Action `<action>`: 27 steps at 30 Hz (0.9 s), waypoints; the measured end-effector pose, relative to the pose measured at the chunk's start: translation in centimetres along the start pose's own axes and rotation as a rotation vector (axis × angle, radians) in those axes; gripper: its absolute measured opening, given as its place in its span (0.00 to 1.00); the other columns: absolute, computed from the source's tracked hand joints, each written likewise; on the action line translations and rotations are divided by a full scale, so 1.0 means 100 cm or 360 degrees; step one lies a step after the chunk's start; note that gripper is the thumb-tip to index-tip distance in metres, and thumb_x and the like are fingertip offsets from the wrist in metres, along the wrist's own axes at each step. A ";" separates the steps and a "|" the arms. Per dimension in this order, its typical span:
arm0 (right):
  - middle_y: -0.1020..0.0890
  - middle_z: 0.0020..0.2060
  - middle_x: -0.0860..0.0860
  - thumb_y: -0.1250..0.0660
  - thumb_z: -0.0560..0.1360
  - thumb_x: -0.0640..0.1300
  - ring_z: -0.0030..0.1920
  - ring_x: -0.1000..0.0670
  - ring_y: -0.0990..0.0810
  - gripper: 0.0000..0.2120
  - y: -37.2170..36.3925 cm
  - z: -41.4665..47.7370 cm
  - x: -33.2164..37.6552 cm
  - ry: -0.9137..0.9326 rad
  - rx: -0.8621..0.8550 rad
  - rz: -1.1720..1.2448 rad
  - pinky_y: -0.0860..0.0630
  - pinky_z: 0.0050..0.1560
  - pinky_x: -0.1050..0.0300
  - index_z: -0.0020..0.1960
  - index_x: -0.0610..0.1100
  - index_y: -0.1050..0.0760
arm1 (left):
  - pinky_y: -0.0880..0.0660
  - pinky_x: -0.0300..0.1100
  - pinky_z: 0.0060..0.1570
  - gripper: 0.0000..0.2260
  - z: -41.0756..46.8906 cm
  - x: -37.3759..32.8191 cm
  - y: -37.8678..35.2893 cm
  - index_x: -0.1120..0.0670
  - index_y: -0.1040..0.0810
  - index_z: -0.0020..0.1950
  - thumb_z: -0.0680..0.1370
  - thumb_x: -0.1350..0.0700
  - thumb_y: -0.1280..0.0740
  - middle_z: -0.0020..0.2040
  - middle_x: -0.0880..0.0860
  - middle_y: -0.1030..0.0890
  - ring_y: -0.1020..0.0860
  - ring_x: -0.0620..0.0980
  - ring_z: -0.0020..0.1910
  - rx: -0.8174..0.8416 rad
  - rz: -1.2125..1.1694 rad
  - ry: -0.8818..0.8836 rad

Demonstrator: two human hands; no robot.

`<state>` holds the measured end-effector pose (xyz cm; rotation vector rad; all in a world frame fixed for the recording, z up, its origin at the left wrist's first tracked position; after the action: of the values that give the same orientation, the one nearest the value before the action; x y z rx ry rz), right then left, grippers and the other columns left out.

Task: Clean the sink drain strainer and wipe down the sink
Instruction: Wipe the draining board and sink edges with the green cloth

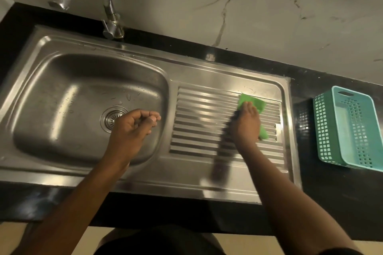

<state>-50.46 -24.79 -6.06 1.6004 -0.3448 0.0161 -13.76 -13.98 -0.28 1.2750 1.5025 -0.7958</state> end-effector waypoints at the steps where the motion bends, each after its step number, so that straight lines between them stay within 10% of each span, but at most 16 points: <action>1: 0.30 0.77 0.38 0.41 0.80 0.34 0.78 0.38 0.33 0.26 -0.007 -0.008 0.026 0.0060 0.0026 0.0041 0.39 0.81 0.46 0.78 0.35 0.34 | 0.17 0.38 0.50 0.06 0.000 0.001 0.001 0.58 0.14 0.56 0.82 0.62 0.31 0.53 0.52 0.11 0.14 0.52 0.56 -0.0001 -0.0008 0.0001; 7: 0.40 0.83 0.42 0.41 0.81 0.34 0.83 0.42 0.43 0.31 -0.037 -0.073 0.192 0.0683 0.0301 0.0130 0.45 0.82 0.47 0.83 0.38 0.42 | 0.18 0.38 0.49 0.06 -0.004 -0.003 0.002 0.57 0.14 0.54 0.82 0.62 0.30 0.51 0.52 0.11 0.14 0.52 0.55 0.0000 0.0033 -0.0039; 13: 0.30 0.78 0.42 0.33 0.77 0.35 0.79 0.40 0.33 0.32 -0.032 -0.088 0.152 0.0967 0.0336 0.0028 0.34 0.77 0.43 0.80 0.39 0.34 | 0.18 0.37 0.48 0.06 -0.004 -0.004 -0.004 0.58 0.13 0.55 0.82 0.61 0.30 0.52 0.54 0.11 0.14 0.55 0.55 0.0023 0.0047 -0.0038; 21: 0.31 0.78 0.39 0.32 0.73 0.27 0.79 0.39 0.34 0.36 0.040 -0.071 -0.102 0.0008 0.0176 -0.0129 0.36 0.79 0.44 0.79 0.37 0.35 | 0.18 0.46 0.53 0.06 -0.008 -0.001 -0.006 0.54 0.13 0.54 0.82 0.61 0.30 0.52 0.52 0.11 0.14 0.54 0.56 0.0129 0.0019 -0.0004; 27: 0.25 0.73 0.35 0.38 0.76 0.30 0.72 0.35 0.27 0.23 0.009 -0.081 -0.034 -0.0175 0.0061 -0.0130 0.33 0.76 0.43 0.71 0.31 0.28 | 0.18 0.37 0.48 0.06 -0.003 0.002 0.004 0.57 0.13 0.55 0.82 0.61 0.30 0.51 0.52 0.11 0.14 0.54 0.55 0.0116 0.0058 -0.0034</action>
<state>-52.32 -16.22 -5.38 1.6560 -0.3662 -0.1290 -13.42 -13.54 -0.32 1.3400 1.4406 -0.8443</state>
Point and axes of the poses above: each hand's wrist, its own z-axis towards the middle knuckle, its own y-axis out of the back of the hand, x = y × z, the point moved 10 cm from there along z, towards the middle knuckle
